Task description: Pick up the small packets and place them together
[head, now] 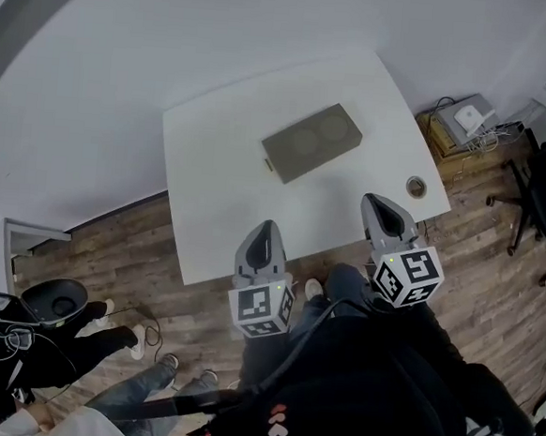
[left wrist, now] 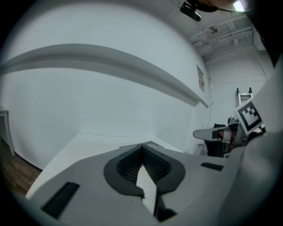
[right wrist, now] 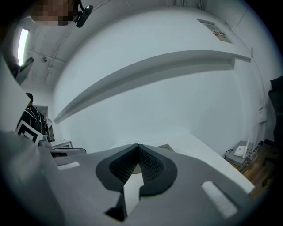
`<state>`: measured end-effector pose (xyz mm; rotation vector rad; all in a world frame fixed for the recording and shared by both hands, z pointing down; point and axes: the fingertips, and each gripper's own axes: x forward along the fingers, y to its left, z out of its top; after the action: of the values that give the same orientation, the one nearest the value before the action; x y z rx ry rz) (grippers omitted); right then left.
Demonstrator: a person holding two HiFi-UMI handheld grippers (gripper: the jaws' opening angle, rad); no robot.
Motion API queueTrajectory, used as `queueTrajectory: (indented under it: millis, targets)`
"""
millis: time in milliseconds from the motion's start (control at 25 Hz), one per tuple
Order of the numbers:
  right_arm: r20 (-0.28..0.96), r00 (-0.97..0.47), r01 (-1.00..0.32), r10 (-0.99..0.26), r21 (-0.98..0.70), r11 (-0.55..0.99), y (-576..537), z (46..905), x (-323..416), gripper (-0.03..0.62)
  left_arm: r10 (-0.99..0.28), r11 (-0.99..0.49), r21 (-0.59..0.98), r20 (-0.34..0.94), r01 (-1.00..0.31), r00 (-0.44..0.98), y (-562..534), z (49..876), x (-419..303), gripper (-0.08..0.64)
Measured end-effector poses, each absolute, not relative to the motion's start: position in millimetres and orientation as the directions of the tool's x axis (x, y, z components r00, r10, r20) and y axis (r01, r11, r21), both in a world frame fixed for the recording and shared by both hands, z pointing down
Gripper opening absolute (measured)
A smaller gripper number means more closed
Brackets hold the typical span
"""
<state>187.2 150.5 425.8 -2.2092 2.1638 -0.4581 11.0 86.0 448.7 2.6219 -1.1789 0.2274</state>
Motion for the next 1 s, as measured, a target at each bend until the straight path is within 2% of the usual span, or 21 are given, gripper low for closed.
queueTrajectory:
  millis: [280,560,1000]
  targets:
    - [0.201,-0.05,-0.977,-0.978,-0.214,0.006,111,429,219,0.002,-0.736,-0.601,0.178,0.257,-0.779,0.626,49,454,40,-0.005]
    - [0.193,-0.119,-0.972,-0.974,-0.221,0.075,57,418,261,0.002,-0.784,-0.481,0.282,0.285,-0.83,0.552,-7,461,53,-0.005]
    - [0.26,-0.185,-0.96,-0.948,-0.255,0.117,16,442,268,0.002,-0.79,-0.458,0.183,0.365,-0.87,0.493,-33,482,62,-0.005]
